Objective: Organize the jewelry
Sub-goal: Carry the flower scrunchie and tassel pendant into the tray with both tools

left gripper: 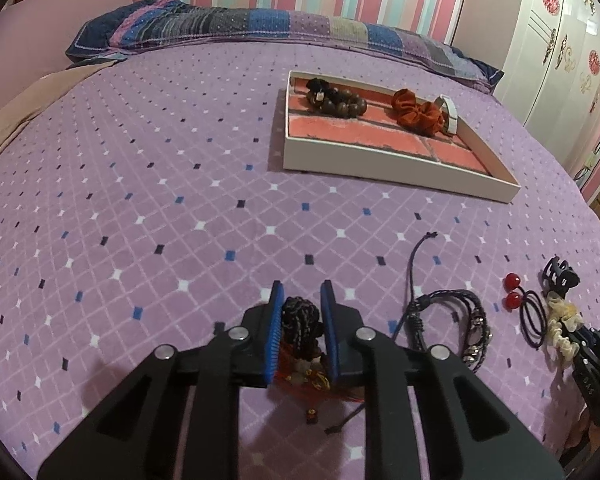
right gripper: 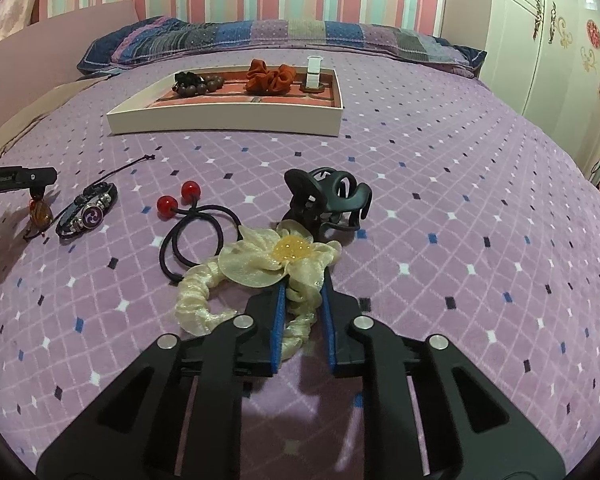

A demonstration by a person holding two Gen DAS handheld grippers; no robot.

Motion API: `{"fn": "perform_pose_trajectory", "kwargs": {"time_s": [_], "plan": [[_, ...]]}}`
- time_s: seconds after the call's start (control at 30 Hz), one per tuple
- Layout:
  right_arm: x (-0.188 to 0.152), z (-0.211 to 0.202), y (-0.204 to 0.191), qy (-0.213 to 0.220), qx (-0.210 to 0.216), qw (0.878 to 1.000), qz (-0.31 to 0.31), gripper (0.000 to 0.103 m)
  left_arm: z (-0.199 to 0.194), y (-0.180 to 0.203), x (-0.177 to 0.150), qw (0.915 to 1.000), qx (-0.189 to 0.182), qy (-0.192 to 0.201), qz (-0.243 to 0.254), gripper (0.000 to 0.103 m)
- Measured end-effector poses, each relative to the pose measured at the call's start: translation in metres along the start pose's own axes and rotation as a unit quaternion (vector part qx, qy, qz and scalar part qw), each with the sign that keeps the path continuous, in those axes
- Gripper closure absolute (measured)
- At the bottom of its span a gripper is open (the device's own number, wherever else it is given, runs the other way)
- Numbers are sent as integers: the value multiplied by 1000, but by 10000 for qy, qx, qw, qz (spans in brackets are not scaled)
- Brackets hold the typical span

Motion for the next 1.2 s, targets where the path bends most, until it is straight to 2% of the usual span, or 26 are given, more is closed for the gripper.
{"fn": "perform_pose_trajectory", "kwargs": {"time_s": [0.4, 0.7, 1.0, 1.2], "plan": [[5, -21, -2, 253, 116, 9995, 112, 91, -32, 12, 11, 9993, -19, 356, 132, 85], [26, -38, -3, 468, 271, 9983, 198, 91, -46, 17, 28, 9983, -85, 556, 137, 86], [69, -32, -9, 671, 390, 9966, 261, 91, -46, 19, 56, 9973, -106, 698, 212, 86], [116, -12, -17, 720, 339, 9966, 213, 91, -36, 26, 91, 9966, -116, 782, 231, 86]]}}
Point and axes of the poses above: each gripper's, at about its wrist camera, not at the fingertips, and z roughly the way its jaws point, y to its right, x to its top, the point moved 6 cm from there along z, roughly the way its jaws point, and after that the axes turned 4 degrees about z, right-handed, at the moved point
